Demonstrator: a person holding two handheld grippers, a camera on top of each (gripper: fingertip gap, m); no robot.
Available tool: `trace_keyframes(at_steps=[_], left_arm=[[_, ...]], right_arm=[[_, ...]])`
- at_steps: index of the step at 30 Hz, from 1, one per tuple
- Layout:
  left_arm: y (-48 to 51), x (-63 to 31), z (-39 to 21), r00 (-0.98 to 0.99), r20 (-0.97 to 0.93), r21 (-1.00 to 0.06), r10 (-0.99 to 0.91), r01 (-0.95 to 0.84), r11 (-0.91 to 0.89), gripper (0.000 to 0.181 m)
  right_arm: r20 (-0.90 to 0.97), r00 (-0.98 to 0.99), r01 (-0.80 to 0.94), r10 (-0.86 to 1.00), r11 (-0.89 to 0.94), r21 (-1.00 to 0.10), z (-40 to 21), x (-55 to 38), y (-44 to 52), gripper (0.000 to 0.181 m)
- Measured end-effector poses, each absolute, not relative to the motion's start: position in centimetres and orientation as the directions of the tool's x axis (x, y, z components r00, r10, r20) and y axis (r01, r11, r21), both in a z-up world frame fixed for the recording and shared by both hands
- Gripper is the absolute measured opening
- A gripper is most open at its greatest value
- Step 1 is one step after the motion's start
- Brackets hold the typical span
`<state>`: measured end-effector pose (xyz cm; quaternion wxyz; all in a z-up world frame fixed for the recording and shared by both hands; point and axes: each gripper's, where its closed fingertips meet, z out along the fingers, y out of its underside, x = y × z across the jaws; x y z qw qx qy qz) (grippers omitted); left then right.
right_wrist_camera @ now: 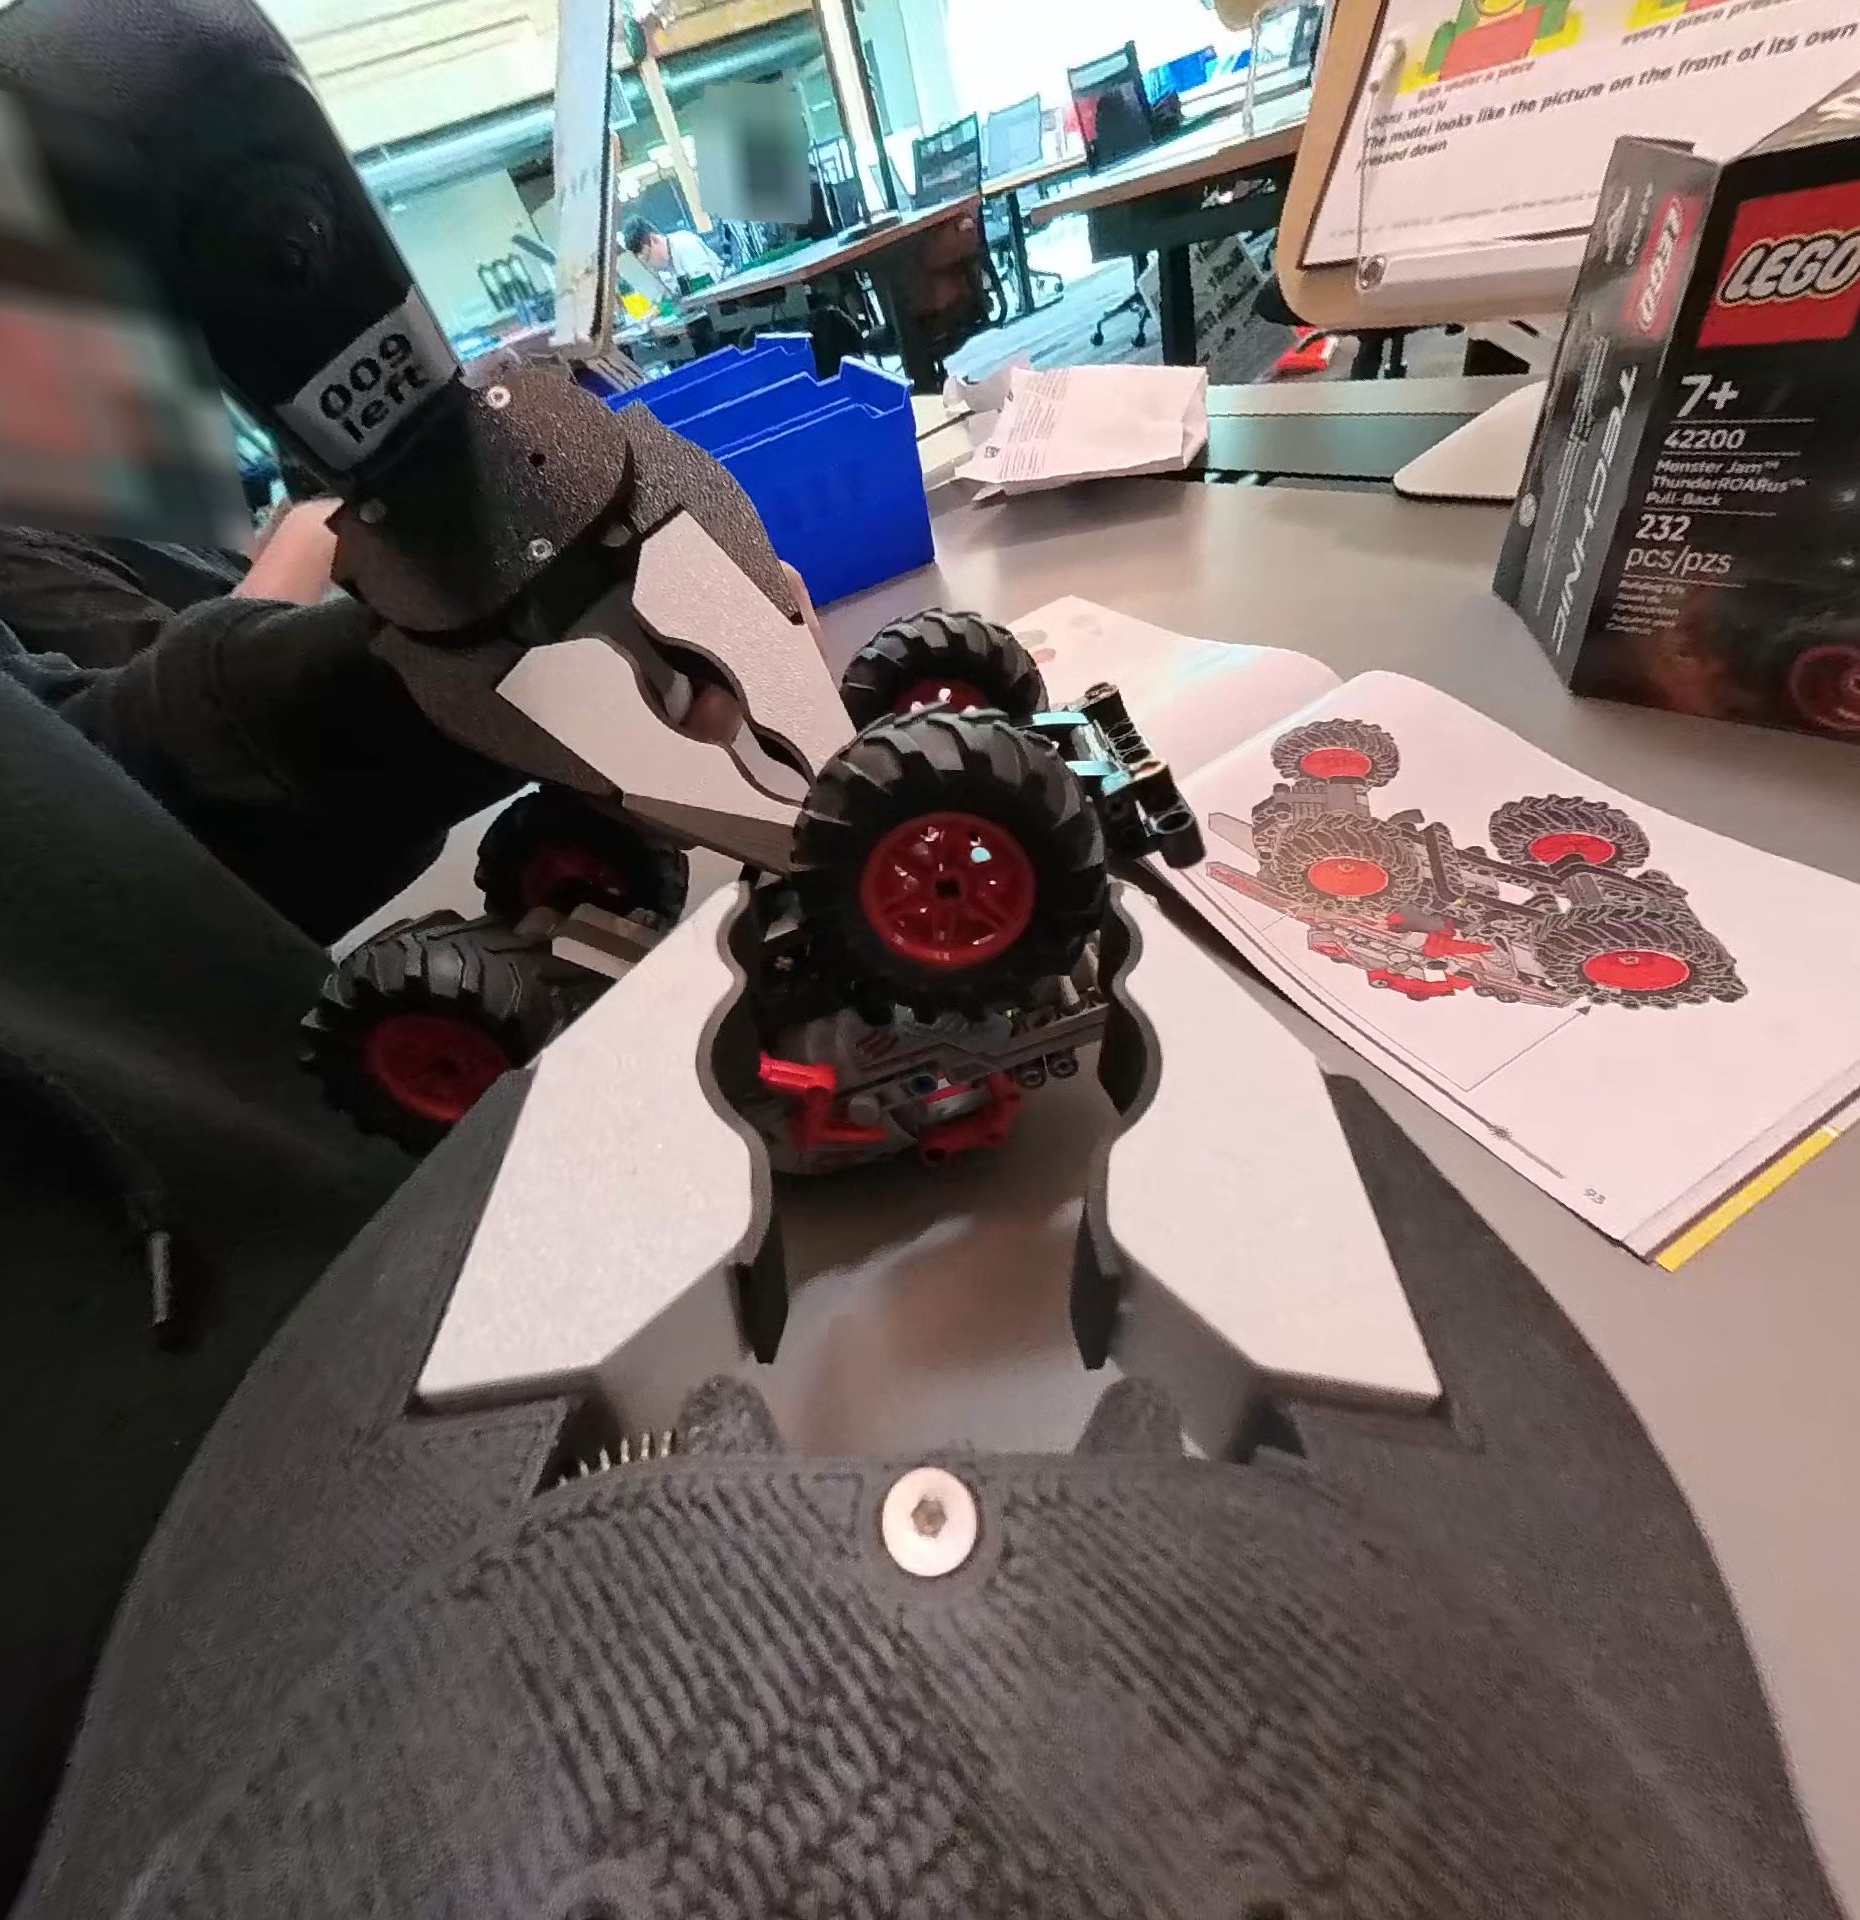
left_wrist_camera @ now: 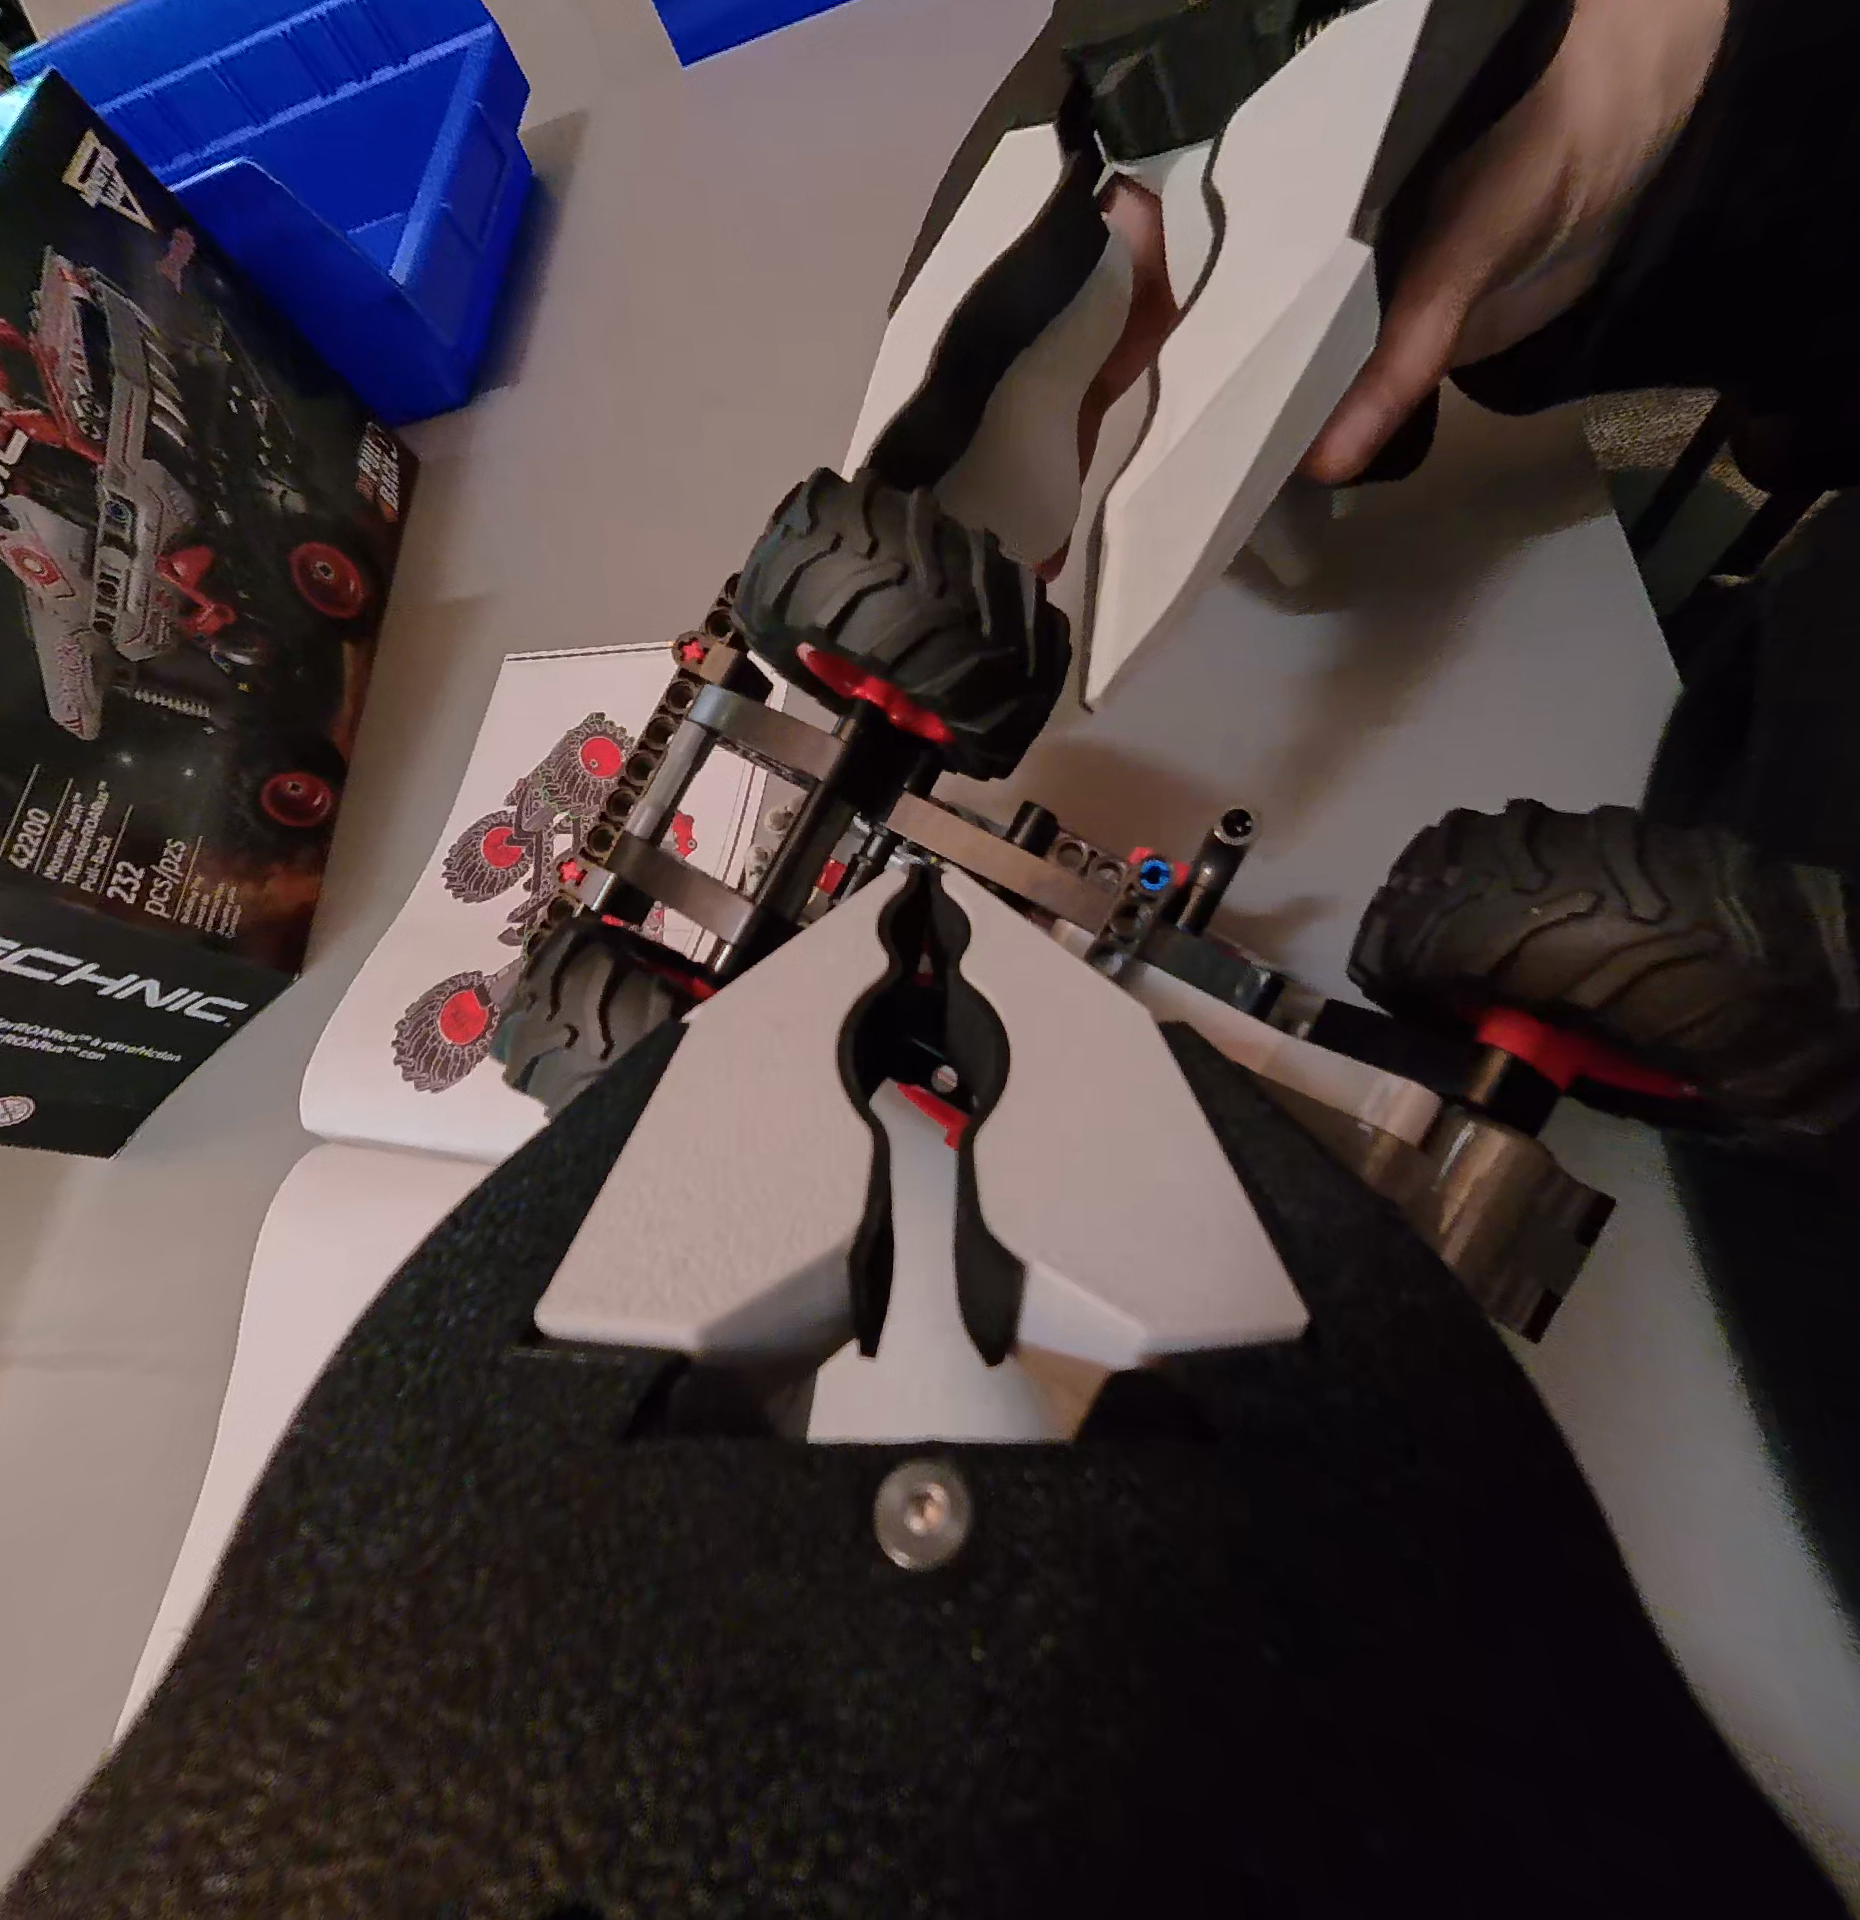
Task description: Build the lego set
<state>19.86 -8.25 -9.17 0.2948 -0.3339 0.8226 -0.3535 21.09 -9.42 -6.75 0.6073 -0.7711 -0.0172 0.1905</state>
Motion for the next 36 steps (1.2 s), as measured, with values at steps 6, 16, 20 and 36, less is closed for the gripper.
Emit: trace_keyframes(at_steps=[6, 16, 20, 36], left_arm=[[-8.4, 19.7, -9.1, -0.605, -0.257, -0.783, -0.754, -0.327, 0.529, 0.000], [-9.5, 18.1, -7.2, -0.665, -0.163, -0.860, -0.728, -0.266, 0.435, 0.011], [-9.1, 17.4, -4.3, -0.675, -0.089, -0.943, -0.733, -0.179, 0.279, 0.013], [-3.6, 19.8, -5.3, -0.513, 0.119, -0.991, -0.850, -0.118, -0.068, 0.053]], right_arm=[[-0.236, 0.944, -0.173, 0.232, -0.263, -0.949, -6.6, 21.2, -9.0, 0.059], [-0.180, 0.942, -0.102, 0.282, -0.271, -0.957, -6.8, 21.4, -9.4, 0.059], [-0.152, 0.933, -0.070, 0.326, -0.252, -0.965, -6.8, 21.3, -9.4, 0.059], [-0.266, 0.846, -0.149, 0.463, -0.274, -0.950, -7.5, 22.4, -9.1, 0.059]])
